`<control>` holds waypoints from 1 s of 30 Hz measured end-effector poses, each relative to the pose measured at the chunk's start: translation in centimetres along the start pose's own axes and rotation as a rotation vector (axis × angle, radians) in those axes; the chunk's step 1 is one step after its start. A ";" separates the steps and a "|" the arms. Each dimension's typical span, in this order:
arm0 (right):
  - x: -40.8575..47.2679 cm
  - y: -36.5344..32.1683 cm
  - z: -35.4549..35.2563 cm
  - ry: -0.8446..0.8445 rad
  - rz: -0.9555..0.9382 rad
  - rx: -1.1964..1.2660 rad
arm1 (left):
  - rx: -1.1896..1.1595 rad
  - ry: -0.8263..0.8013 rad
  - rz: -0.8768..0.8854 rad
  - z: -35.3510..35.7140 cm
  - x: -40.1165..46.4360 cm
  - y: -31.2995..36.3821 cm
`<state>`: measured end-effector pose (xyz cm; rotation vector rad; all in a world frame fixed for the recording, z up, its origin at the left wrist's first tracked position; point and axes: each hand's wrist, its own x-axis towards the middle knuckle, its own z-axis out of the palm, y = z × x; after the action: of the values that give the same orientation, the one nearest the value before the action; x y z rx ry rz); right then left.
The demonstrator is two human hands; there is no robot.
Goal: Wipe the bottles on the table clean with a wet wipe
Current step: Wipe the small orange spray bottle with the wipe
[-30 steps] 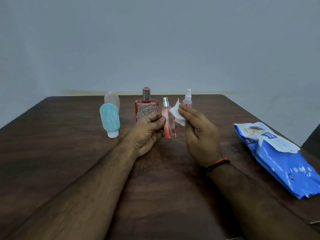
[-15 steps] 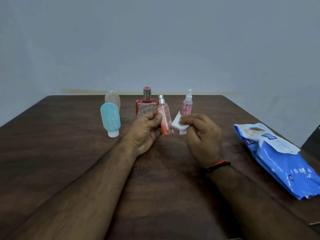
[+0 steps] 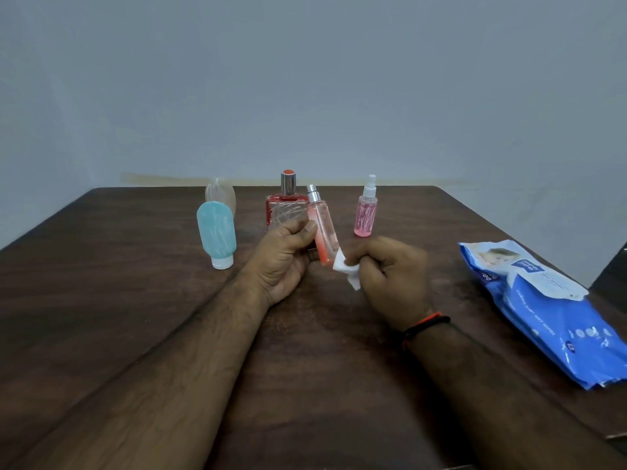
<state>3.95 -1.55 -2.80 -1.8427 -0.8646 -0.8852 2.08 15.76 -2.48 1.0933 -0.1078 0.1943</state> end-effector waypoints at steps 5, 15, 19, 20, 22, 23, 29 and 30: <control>0.3 0.1 0.1 0.097 0.044 0.019 | 0.028 -0.012 -0.010 0.1 -0.1 -0.2; 0.1 0.5 0.6 -0.088 -0.100 -0.008 | 0.048 0.052 -0.001 0.0 -0.1 -0.1; 0.2 0.6 0.2 0.045 -0.026 -0.040 | 0.081 0.037 -0.011 0.1 -0.1 0.0; 0.3 0.6 0.3 0.068 -0.008 -0.036 | 0.080 0.029 -0.016 0.2 -0.1 0.0; 0.4 0.6 0.4 0.056 0.002 -0.006 | 0.076 0.015 -0.032 0.3 -0.3 -0.1; 0.4 0.5 0.5 0.023 -0.002 0.016 | 0.080 0.011 -0.042 0.4 -0.3 -0.2; 0.3 0.1 0.9 -0.114 -0.038 0.109 | 0.045 0.024 -0.036 0.6 -0.4 -0.2; 0.2 0.2 0.8 -0.105 -0.038 0.104 | 0.029 0.040 -0.028 0.6 -0.4 -0.2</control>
<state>4.42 -0.82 -3.02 -1.8001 -0.9948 -0.7578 1.75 15.16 -2.43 1.1185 -0.0540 0.1933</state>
